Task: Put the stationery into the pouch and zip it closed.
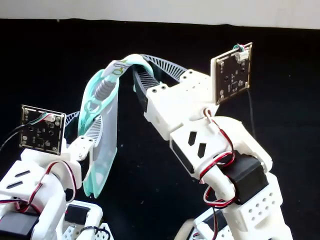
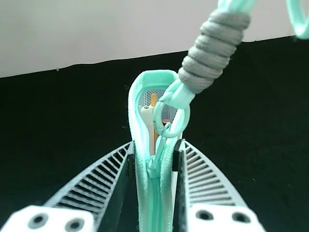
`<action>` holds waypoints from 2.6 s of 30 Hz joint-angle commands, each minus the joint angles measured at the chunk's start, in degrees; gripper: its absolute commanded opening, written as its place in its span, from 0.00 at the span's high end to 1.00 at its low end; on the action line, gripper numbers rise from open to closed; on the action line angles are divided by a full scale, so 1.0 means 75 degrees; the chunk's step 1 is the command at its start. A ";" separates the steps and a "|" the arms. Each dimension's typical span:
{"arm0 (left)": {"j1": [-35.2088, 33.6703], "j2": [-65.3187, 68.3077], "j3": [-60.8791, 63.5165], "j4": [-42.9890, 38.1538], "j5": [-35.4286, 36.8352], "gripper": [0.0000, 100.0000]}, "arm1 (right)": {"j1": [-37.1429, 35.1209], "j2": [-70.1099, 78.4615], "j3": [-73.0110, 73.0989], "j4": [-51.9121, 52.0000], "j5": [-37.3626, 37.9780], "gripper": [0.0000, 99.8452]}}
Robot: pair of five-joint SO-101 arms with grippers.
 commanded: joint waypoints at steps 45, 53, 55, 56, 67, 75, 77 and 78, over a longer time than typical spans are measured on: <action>0.0100 -0.0018 0.0404 0.0867 -0.0668 0.99 | 0.2936 0.0229 -0.0381 -0.4308 0.0082 0.99; 0.0100 -0.0029 0.0428 0.0879 -0.0668 0.99 | 0.3745 0.1225 -0.1518 -0.4812 0.0856 0.99; 0.0100 -0.0029 0.0451 0.0879 -0.0668 0.99 | 0.4050 0.1612 -0.1999 -0.5163 0.0856 0.99; 0.0100 -0.0029 0.0451 0.0879 -0.0668 0.99 | 0.4190 0.1834 -0.2256 -0.5327 0.0856 0.99; 0.0100 -0.0029 0.0451 0.0985 -0.0680 0.99 | 0.5515 0.4988 -0.5281 -0.5363 0.0844 0.99; 0.0100 -0.0029 0.0451 0.0985 -0.0680 0.99 | 0.6511 0.6875 -0.6605 -0.5374 0.0856 0.99; 0.0100 -0.0029 0.0451 0.0985 -0.0680 0.99 | 0.6758 0.7320 -0.6968 -0.5363 0.0856 0.99; 0.0100 -0.0029 0.0451 0.0985 -0.0680 0.99 | 0.6875 0.7508 -0.7121 -0.5363 0.0856 0.99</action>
